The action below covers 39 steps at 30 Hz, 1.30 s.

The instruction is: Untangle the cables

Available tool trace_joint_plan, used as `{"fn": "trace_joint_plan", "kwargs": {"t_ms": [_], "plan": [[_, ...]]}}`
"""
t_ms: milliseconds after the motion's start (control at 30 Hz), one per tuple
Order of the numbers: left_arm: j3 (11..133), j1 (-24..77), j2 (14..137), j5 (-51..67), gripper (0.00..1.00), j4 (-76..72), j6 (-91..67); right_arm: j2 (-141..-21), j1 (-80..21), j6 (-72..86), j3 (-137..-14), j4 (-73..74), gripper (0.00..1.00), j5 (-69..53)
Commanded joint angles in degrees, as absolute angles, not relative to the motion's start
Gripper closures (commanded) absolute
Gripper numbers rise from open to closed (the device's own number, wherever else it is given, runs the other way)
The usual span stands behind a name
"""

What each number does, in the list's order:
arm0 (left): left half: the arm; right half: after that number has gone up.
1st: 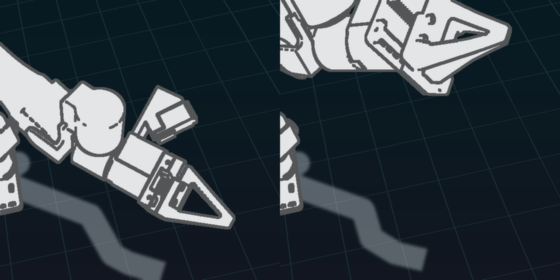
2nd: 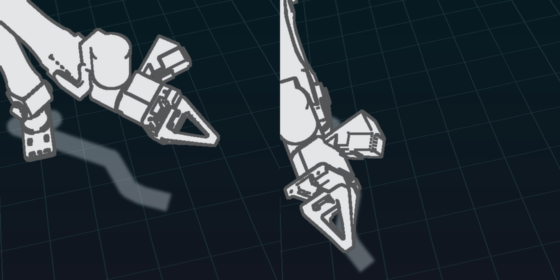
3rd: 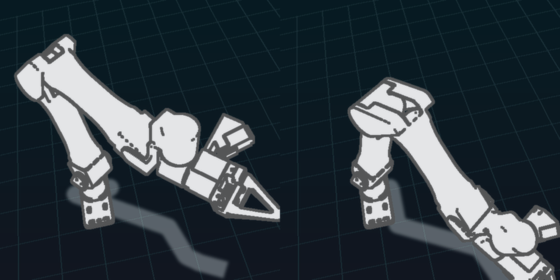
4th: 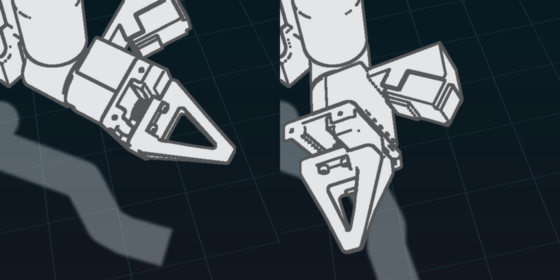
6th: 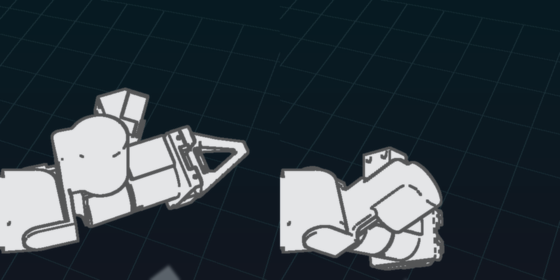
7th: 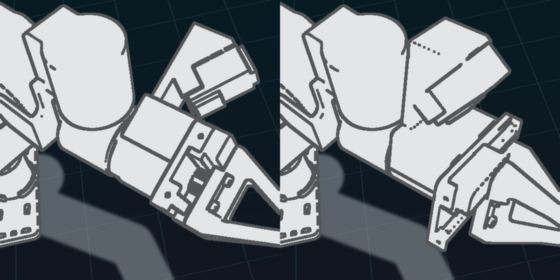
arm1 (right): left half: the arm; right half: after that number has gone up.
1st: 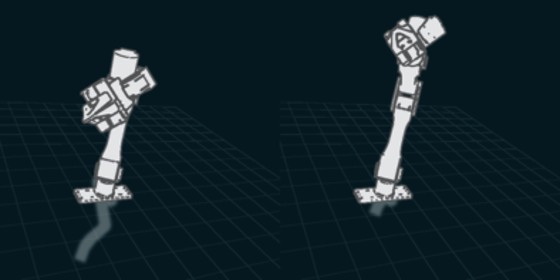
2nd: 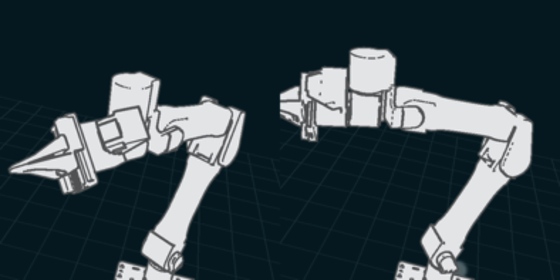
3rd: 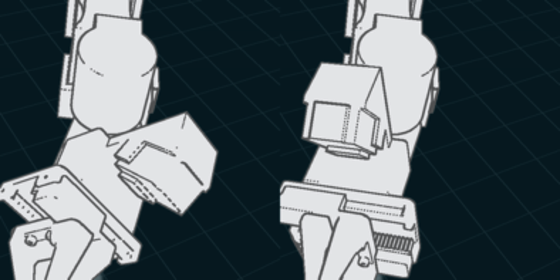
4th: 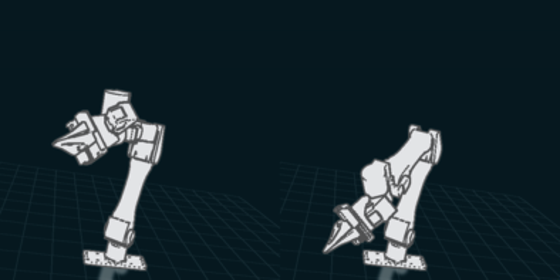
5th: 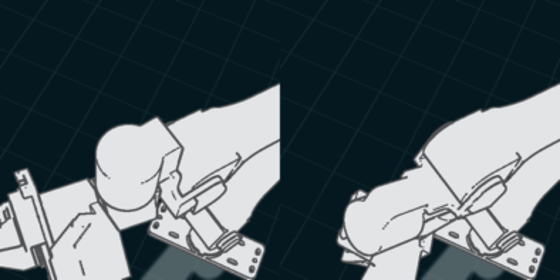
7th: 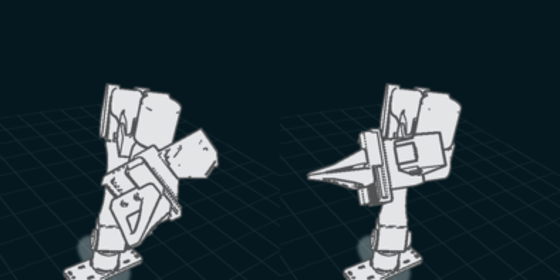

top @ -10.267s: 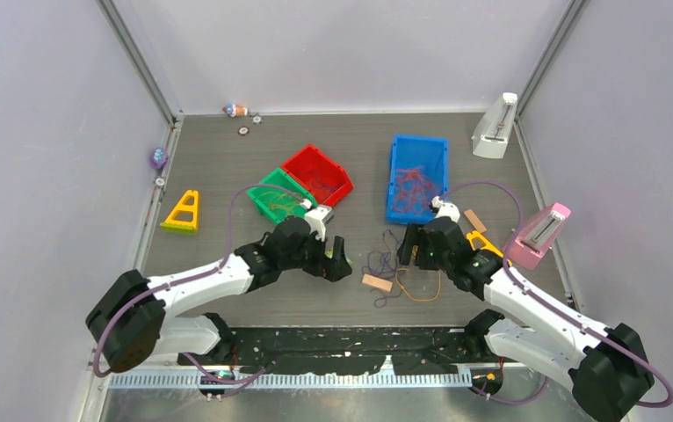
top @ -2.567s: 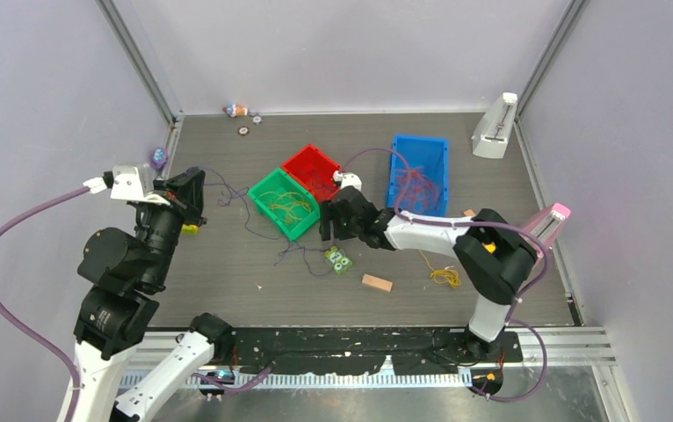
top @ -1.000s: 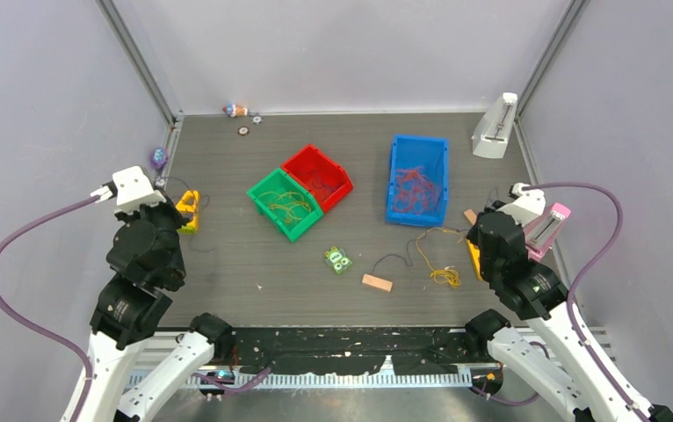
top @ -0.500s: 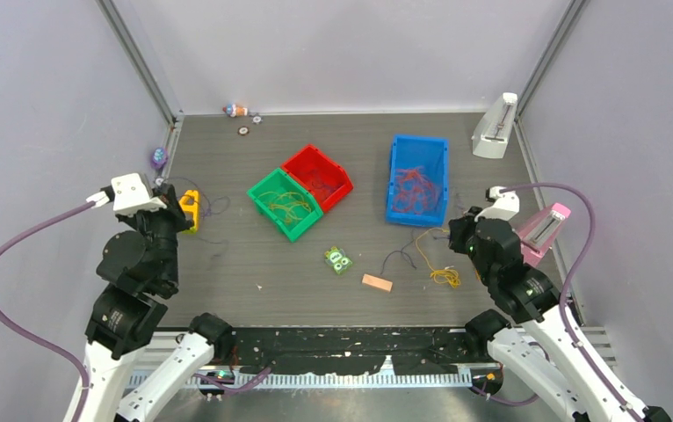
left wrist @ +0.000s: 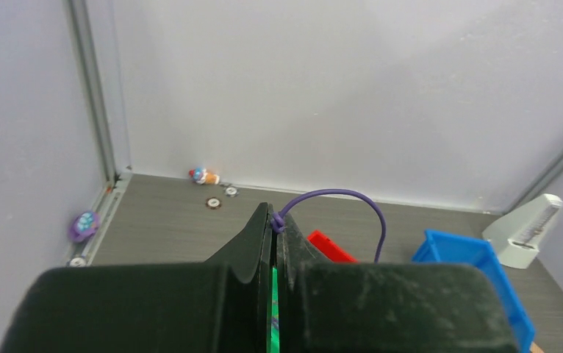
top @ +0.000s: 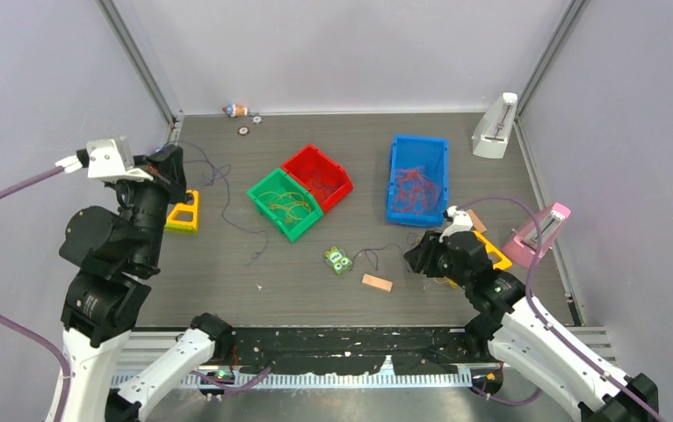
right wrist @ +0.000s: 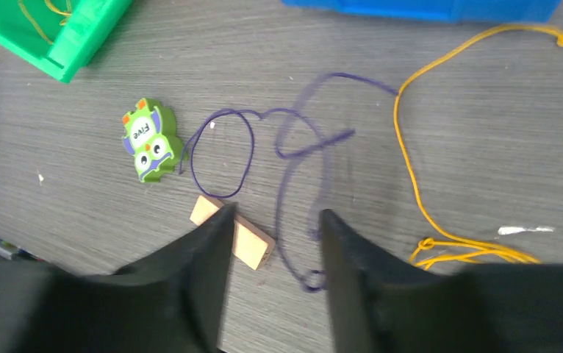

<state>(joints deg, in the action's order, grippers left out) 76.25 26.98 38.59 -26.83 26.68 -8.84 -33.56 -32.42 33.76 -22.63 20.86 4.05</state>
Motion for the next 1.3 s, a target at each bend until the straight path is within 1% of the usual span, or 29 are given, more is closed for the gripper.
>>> {"fn": "trace_joint_plan", "kwargs": {"t_ms": [0,33,100,167,567,867,1067,1267], "plan": [[81.1,26.8,43.1,-20.0,1.00,26.7,-11.4,-36.1,-33.3,34.6,-21.9,15.7,0.33,3.7],[81.9,26.8,43.9,-19.1,1.00,26.6,-11.7,-36.7,-33.3,34.4,-21.9,15.6,0.19,4.4],[83.2,26.8,45.6,-17.4,1.00,26.3,-12.4,-37.1,-33.4,33.7,-21.9,15.1,0.11,5.3],[84.2,26.8,47.1,-16.4,1.00,25.9,-13.1,-37.2,-33.4,32.8,-22.0,14.5,0.09,5.9],[91.8,26.8,58.0,-14.7,1.00,24.5,-15.0,-37.1,-33.3,30.5,-21.1,11.6,0.08,8.1],[95.6,26.8,67.9,-10.7,1.00,18.7,-17.1,-35.3,-33.4,29.6,-21.3,11.9,0.08,9.5],[102.8,26.8,76.5,-8.6,1.00,19.1,-19.3,-35.0,-33.3,29.2,-21.2,11.9,0.08,10.1],[109.5,26.8,81.2,-8.3,1.00,19.9,-19.8,-35.4,-33.3,28.8,-21.4,11.4,0.08,10.4]]}}
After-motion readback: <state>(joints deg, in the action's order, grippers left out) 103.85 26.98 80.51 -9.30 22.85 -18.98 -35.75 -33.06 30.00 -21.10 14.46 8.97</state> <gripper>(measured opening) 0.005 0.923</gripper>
